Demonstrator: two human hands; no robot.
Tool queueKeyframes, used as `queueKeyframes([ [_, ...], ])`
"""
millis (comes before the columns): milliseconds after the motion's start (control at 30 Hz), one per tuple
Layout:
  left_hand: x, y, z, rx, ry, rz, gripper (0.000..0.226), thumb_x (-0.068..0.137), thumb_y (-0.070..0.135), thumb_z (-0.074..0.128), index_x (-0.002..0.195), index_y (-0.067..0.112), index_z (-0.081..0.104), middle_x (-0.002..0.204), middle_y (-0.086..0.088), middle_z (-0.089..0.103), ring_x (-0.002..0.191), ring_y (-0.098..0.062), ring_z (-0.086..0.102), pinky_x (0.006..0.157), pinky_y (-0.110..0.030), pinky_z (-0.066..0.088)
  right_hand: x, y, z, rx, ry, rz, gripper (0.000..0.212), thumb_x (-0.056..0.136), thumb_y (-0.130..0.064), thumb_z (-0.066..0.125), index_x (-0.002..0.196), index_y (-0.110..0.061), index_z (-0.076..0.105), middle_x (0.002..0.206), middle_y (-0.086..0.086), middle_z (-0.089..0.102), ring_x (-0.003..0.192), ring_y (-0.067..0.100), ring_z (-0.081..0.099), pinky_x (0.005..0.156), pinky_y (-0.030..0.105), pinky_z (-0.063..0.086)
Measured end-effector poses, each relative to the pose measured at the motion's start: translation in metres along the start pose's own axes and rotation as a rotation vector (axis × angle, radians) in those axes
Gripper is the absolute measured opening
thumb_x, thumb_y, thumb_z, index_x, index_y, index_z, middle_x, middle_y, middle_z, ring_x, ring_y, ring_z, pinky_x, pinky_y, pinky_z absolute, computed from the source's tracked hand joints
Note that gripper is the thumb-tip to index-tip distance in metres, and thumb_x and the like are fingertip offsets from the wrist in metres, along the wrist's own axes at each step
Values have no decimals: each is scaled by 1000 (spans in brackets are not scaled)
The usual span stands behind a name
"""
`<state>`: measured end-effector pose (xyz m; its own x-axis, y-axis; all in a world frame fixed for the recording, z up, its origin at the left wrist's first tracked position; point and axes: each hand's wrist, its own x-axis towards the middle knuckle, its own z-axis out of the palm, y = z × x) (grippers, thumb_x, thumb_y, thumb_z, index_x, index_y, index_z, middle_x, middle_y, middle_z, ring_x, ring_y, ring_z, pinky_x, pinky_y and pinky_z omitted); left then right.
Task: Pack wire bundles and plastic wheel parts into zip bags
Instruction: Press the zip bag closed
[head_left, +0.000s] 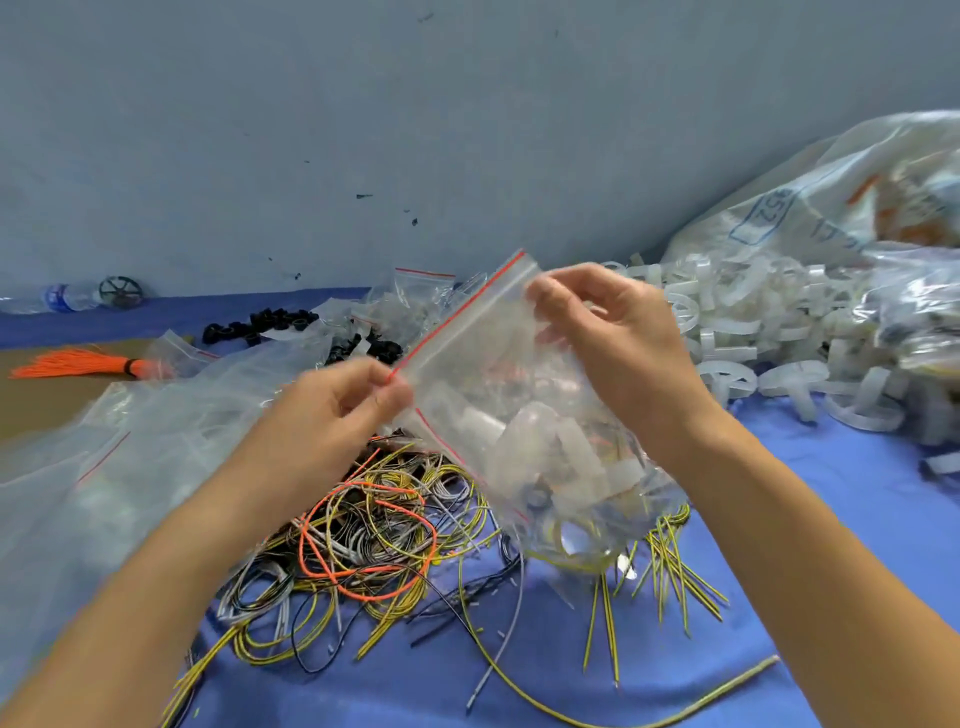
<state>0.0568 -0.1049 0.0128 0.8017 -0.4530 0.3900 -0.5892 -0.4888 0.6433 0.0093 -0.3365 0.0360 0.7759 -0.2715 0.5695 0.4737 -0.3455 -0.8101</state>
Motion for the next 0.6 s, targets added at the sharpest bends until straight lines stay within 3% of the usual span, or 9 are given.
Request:
queueKeyframes([
  [67, 3, 20, -15, 118, 188, 154, 25, 92, 55, 56, 88, 32, 65, 81, 14, 69, 69, 0, 62, 59, -9, 42, 4, -9, -10, 131, 61, -8, 9, 96, -22, 63, 89, -22, 69, 71, -11, 67, 65, 9, 64, 64, 23, 49],
  [100, 4, 31, -22, 177, 282, 213, 23, 92, 55, 55, 89, 33, 62, 79, 20, 68, 70, 6, 61, 57, -4, 38, 6, -11, -14, 173, 83, 6, 9, 96, -23, 62, 91, -21, 69, 70, -12, 67, 64, 7, 64, 64, 23, 50],
  [167, 5, 45, -27, 205, 336, 249, 19, 93, 52, 56, 90, 34, 62, 76, 21, 66, 72, 2, 61, 58, -6, 37, 4, -12, -18, 214, 84, 76, 10, 97, -24, 62, 91, -20, 69, 71, -12, 67, 65, 7, 63, 65, 28, 50],
  [233, 3, 48, -27, 185, 267, 204, 18, 93, 45, 58, 85, 30, 63, 70, 12, 68, 68, -9, 61, 61, -15, 41, -1, -10, -15, 229, 72, 133, 11, 97, -22, 61, 91, -17, 69, 72, -11, 65, 67, 10, 62, 71, 33, 50],
  [333, 2, 53, -31, 272, 355, 285, 20, 91, 46, 58, 86, 29, 67, 65, 6, 66, 67, -10, 57, 59, -16, 38, -4, -10, -11, 206, 102, 116, 11, 97, -22, 60, 92, -18, 69, 72, -13, 66, 66, 8, 64, 73, 30, 52],
  [433, 1, 60, -32, 238, 324, 284, 21, 93, 48, 57, 88, 30, 65, 69, 3, 66, 67, -14, 56, 61, -18, 39, -7, -12, -13, 224, 120, 130, 10, 96, -23, 62, 92, -17, 69, 74, -10, 66, 66, 11, 63, 79, 40, 54],
  [500, 3, 60, -32, 244, 327, 289, 18, 92, 50, 57, 86, 34, 64, 72, 8, 66, 67, -6, 58, 60, -14, 40, -9, -14, -15, 235, 114, 119, 9, 96, -23, 62, 92, -18, 69, 76, -7, 66, 67, 13, 64, 82, 46, 55],
  [567, 3, 60, -33, 225, 384, 306, 16, 90, 48, 56, 87, 34, 64, 83, 18, 64, 65, 5, 55, 57, -6, 36, -9, -16, -17, 256, 117, 99, 9, 96, -25, 62, 91, -21, 67, 75, -7, 66, 65, 11, 65, 76, 42, 55],
  [600, 4, 59, -34, 184, 398, 299, 17, 90, 48, 57, 88, 33, 64, 85, 19, 64, 64, 3, 55, 56, -6, 37, -9, -16, -19, 264, 114, 96, 9, 97, -25, 61, 91, -21, 67, 75, -7, 65, 64, 11, 64, 72, 38, 55],
])
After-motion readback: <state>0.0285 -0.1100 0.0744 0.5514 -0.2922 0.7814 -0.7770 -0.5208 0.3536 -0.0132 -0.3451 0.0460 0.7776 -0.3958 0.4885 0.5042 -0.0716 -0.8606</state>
